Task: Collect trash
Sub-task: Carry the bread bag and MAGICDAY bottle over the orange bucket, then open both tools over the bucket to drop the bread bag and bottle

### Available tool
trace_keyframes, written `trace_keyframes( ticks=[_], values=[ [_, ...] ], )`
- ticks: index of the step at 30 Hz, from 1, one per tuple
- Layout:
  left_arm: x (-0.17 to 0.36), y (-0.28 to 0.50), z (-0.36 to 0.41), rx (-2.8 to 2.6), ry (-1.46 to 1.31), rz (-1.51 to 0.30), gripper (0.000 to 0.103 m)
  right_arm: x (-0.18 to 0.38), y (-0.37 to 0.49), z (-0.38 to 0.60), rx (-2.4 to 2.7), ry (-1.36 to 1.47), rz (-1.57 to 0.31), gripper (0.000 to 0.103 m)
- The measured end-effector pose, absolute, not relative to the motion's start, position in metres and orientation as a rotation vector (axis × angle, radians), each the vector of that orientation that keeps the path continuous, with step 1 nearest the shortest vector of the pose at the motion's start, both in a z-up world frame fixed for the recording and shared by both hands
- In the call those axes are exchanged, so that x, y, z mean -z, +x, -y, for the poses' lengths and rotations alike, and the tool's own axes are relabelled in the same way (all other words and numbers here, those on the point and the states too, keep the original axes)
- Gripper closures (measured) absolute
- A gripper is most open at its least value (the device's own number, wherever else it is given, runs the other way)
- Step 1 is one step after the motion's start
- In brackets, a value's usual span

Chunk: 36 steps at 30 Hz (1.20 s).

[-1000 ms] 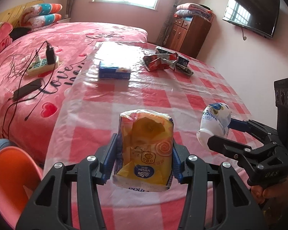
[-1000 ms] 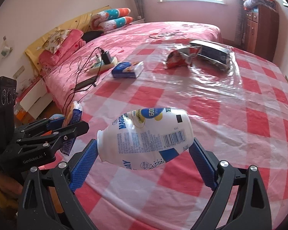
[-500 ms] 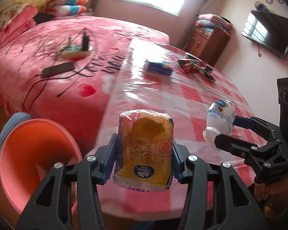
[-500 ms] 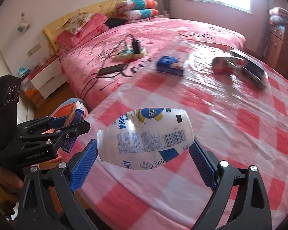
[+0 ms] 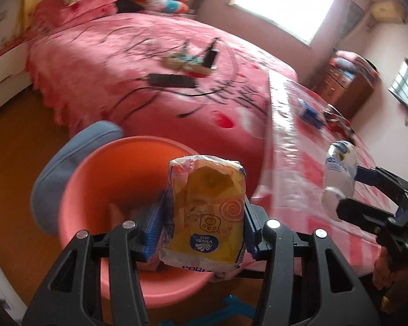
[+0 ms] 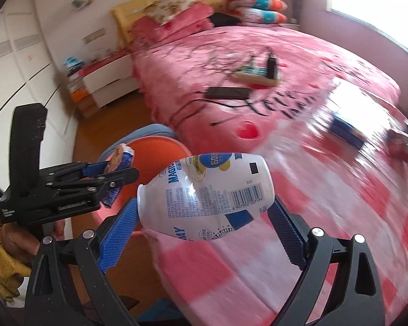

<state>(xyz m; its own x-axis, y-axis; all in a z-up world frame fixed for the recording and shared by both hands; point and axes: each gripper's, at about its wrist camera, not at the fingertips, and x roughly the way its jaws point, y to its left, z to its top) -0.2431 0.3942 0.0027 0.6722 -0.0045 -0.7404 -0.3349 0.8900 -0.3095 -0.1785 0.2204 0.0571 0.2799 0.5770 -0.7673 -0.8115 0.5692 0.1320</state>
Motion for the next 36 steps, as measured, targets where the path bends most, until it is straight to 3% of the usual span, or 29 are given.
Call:
trace_keyframes(
  ticks=[8, 10, 11, 16, 36],
  values=[
    [0.018, -0.257, -0.428, -0.279, -0.510, -0.834, 0.051, -0.036, -0.188, -0.281, -1.055, -0.391, -0.910, 0.010],
    [0.025, -0.258, -0.434, -0.302, -0.520, -0.849, 0.044, -0.030, -0.188, -0.291, -1.080, -0.390, -0.923, 0.010],
    [0.028, -0.259, -0.436, -0.317, -0.518, -0.855, 0.035, -0.027, -0.188, -0.294, -1.091, -0.392, -0.932, 0.010],
    [0.038, -0.263, -0.450, -0.375, -0.542, -0.872, 0.028, -0.013, -0.186, -0.302, -1.111, -0.381, -0.959, 0.008],
    [0.039, -0.259, -0.439, -0.367, -0.527, -0.898, 0.026, -0.032, -0.168, -0.236, -0.995, -0.217, -0.933, 0.008]
  ],
)
